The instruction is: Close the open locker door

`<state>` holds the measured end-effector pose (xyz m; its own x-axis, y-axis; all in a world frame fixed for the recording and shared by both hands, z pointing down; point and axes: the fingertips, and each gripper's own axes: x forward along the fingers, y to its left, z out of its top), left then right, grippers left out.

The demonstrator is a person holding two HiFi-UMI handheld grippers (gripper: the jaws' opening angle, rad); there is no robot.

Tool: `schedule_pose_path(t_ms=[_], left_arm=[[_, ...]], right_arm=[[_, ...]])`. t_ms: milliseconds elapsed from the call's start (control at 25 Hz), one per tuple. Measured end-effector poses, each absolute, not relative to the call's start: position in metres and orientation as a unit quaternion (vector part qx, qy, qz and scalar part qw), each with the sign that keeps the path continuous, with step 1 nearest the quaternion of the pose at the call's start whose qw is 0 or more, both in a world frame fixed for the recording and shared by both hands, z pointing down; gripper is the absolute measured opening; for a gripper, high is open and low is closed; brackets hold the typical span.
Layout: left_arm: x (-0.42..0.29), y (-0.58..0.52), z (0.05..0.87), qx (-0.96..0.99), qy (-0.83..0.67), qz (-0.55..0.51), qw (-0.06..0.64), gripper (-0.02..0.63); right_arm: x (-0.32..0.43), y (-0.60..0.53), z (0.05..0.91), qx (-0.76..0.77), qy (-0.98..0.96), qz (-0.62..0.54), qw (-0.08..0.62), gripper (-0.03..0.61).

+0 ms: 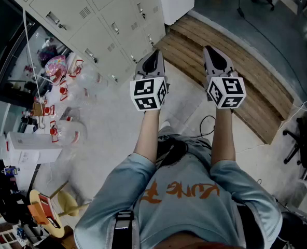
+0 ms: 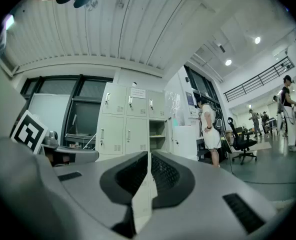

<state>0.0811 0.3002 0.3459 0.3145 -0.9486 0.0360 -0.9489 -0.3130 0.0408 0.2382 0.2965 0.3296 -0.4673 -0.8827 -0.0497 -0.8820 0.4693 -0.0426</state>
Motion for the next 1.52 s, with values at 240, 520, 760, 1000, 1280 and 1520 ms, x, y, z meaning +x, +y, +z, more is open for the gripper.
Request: schedule_pose_path(t_ms=[240, 520, 760, 1000, 1280, 1520], left_arm=[[0.081, 0.293, 0.345, 0.803, -0.595, 0.005, 0.029, 0.018], [0.059, 0.269, 0.343, 0.792, -0.61, -0.003, 0.023, 0.018], [0.061, 0.231, 0.345, 0.797, -0.603, -0.012, 0.022, 0.018], [0.056, 0.174, 0.354, 0.799, -0.601, -0.017, 0.021, 0.018], [0.046, 0.085, 0.368, 0.806, -0.591, 0.008, 0.038, 0.018], [0.041, -0.01, 0.366, 0.813, -0.581, 0.023, 0.042, 0.018]], right_arm=[[0.244, 0.283, 0.325, -0.518, 0.854, -0.014, 0.053, 0.043], [0.236, 0.258, 0.327, -0.51, 0.858, -0.01, 0.055, 0.043], [0.242, 0.222, 0.33, -0.515, 0.855, -0.013, 0.057, 0.043], [0.239, 0.167, 0.34, -0.515, 0.855, -0.012, 0.057, 0.043], [0.231, 0.083, 0.372, -0.522, 0.849, -0.054, 0.058, 0.043], [0.218, -0.008, 0.392, -0.526, 0.844, -0.087, 0.061, 0.043]])
